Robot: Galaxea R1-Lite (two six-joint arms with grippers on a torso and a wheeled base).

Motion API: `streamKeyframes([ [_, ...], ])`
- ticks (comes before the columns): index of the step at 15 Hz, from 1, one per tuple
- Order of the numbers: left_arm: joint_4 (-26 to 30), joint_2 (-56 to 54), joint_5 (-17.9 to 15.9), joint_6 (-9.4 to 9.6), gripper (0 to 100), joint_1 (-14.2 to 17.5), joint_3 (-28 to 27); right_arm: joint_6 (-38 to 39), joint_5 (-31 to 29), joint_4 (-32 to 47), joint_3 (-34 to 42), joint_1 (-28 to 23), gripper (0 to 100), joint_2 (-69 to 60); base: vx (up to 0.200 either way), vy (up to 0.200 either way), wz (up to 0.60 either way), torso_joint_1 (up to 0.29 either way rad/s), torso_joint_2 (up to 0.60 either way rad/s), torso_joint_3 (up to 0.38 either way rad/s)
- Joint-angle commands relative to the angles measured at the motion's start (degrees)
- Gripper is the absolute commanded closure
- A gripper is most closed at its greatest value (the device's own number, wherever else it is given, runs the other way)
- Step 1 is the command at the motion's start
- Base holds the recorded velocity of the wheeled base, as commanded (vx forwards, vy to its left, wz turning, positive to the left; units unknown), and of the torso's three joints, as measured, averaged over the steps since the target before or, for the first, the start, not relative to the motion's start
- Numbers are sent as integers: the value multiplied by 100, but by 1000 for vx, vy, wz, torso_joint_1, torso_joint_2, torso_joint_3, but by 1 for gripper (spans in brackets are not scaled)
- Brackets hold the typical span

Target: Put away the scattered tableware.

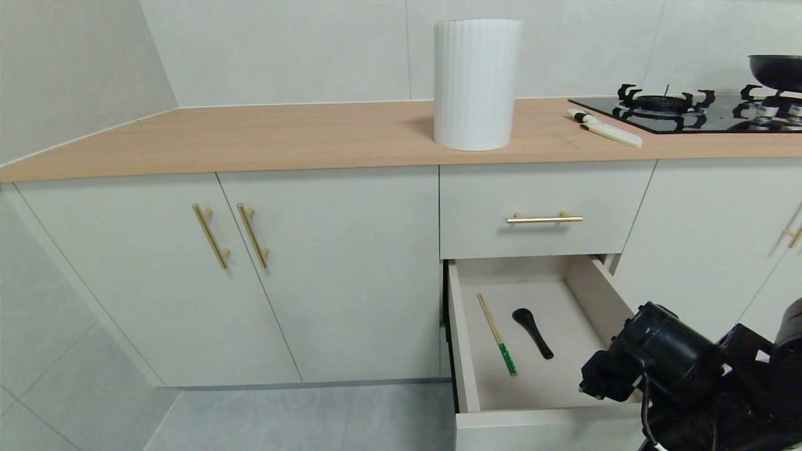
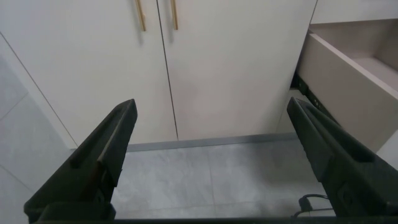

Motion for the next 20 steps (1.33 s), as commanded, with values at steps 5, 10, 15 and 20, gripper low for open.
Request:
streamKeyframes([
  [5, -1, 0, -2, -1, 0, 0, 1, 68, -63, -120, -90, -31, 0, 669, 0, 0, 0, 0, 0, 0],
  [10, -1, 0, -2, -1, 0, 0, 1, 376, -116, -577, -169, -180, 0, 1074, 0, 0, 0, 0, 0, 0],
  [15, -1, 0, -2, -1, 0, 0, 1, 903, -344, -603, -635, -365, 0, 1566, 0, 0, 0, 0, 0, 0],
  [20, -1, 0, -2, -1, 0, 0, 1, 1334, -696, -1649, -758, -672, 0, 2084, 0, 0, 0, 0, 0, 0],
])
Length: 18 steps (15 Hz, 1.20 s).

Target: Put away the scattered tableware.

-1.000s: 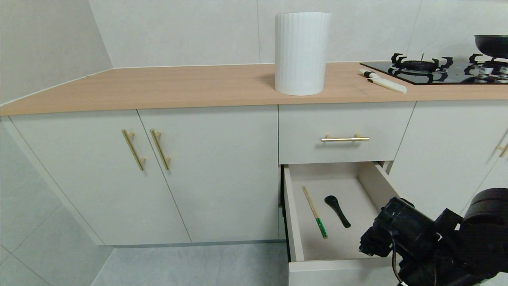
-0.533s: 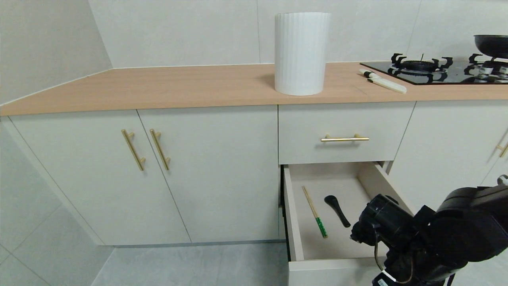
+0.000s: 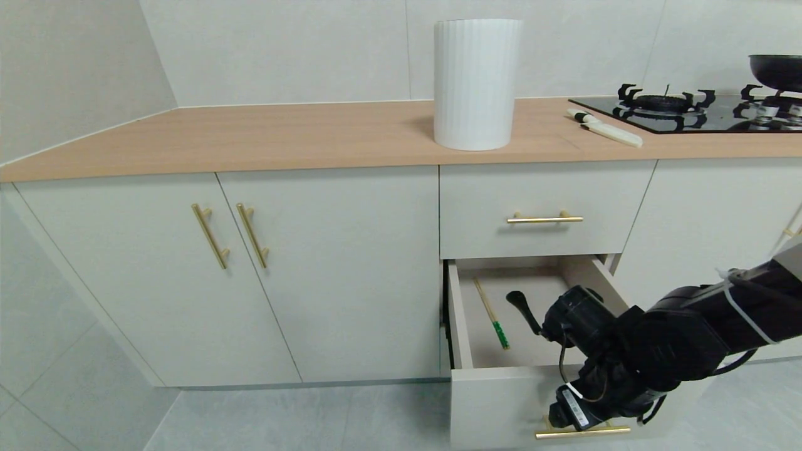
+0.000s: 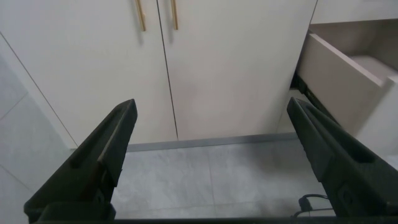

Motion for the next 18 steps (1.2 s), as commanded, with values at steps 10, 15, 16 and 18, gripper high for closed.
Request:
streamKeyframes([
  [10, -1, 0, 1, -1, 0, 0, 1, 373, -487, -2330, -15, -489, 0, 1149, 0, 0, 0, 0, 0, 0],
  [15, -1, 0, 1, -1, 0, 0, 1, 364, -742, -3895, 91, -673, 0, 1702, 0, 0, 0, 0, 0, 0],
  [16, -1, 0, 1, -1, 0, 0, 1, 364, -786, -4273, 100, -708, 0, 1826, 0, 0, 0, 0, 0, 0],
  [18, -1, 0, 1, -1, 0, 0, 1, 373, -803, -4941, 109, -779, 0, 2036, 0, 0, 0, 0, 0, 0],
])
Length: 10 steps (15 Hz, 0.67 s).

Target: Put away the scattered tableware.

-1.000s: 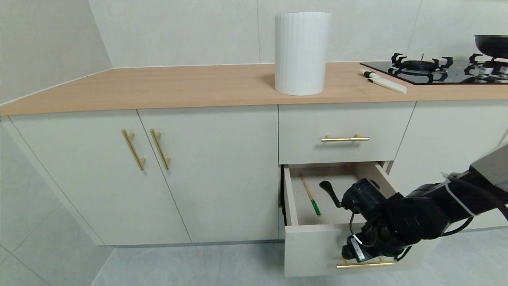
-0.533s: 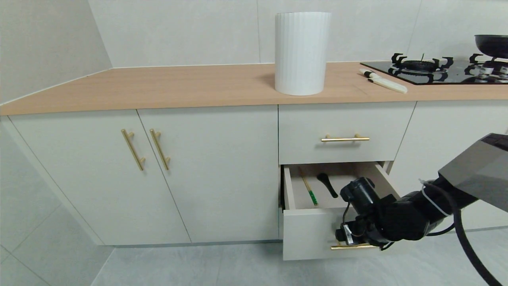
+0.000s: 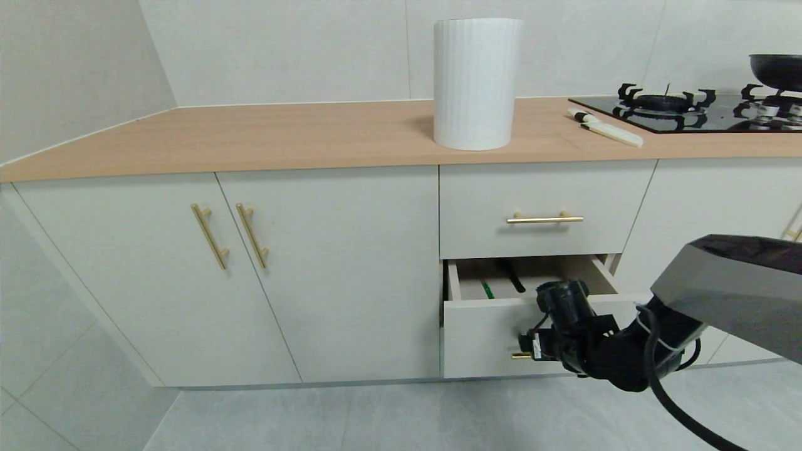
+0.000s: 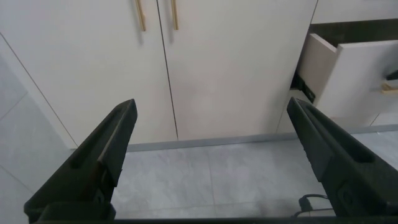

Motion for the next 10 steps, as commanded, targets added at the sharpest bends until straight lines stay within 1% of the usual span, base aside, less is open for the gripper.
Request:
streamKeyframes([
  [1, -1, 0, 1, -1, 0, 0, 1, 3, -10, -487, -1, -75, 0, 382, 0, 0, 0, 0, 0, 0],
  [3, -1, 0, 1, -1, 0, 0, 1, -23, -142, -1252, 16, -127, 0, 620, 0, 0, 0, 0, 0, 0],
  [5, -1, 0, 1, -1, 0, 0, 1, -50, -247, -1761, -28, -163, 0, 831, 0, 0, 0, 0, 0, 0],
  [8, -1, 0, 1, -1, 0, 0, 1, -50, -273, -2060, -160, -171, 0, 998, 0, 0, 0, 0, 0, 0],
  [10, -1, 0, 1, -1, 0, 0, 1, -67, -476, -2306, -300, -189, 0, 1191, 0, 0, 0, 0, 0, 0],
])
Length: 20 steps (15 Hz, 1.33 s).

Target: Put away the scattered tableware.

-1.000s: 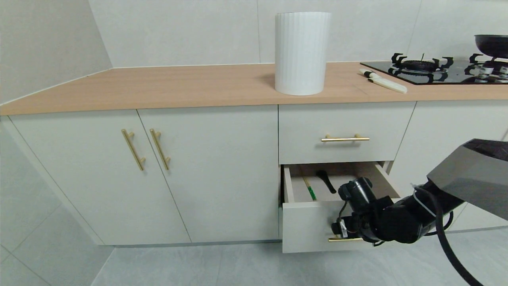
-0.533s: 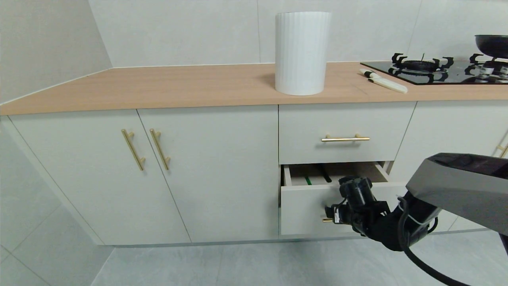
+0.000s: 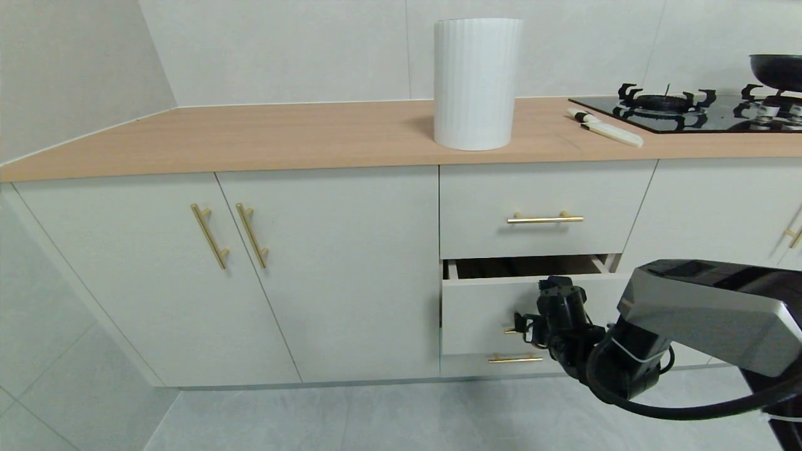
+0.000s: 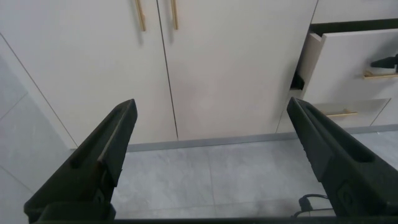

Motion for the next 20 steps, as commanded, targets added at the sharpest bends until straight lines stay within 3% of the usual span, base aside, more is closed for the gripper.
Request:
streamKeyframes([
  [1, -1, 0, 1, -1, 0, 0, 1, -5, -65, -122, -133, -19, 0, 239, 0, 0, 0, 0, 0, 0],
  [6, -1, 0, 1, -1, 0, 0, 1, -5, -399, -579, -705, -150, 0, 643, 0, 0, 0, 0, 0, 0],
  [15, -1, 0, 1, -1, 0, 0, 1, -225, -504, -553, -1918, -326, 0, 1048, 0, 0, 0, 0, 0, 0],
  [20, -1, 0, 1, -1, 0, 0, 1, -225, -504, -553, -1944, -414, 0, 1013, 0, 0, 0, 0, 0, 0],
])
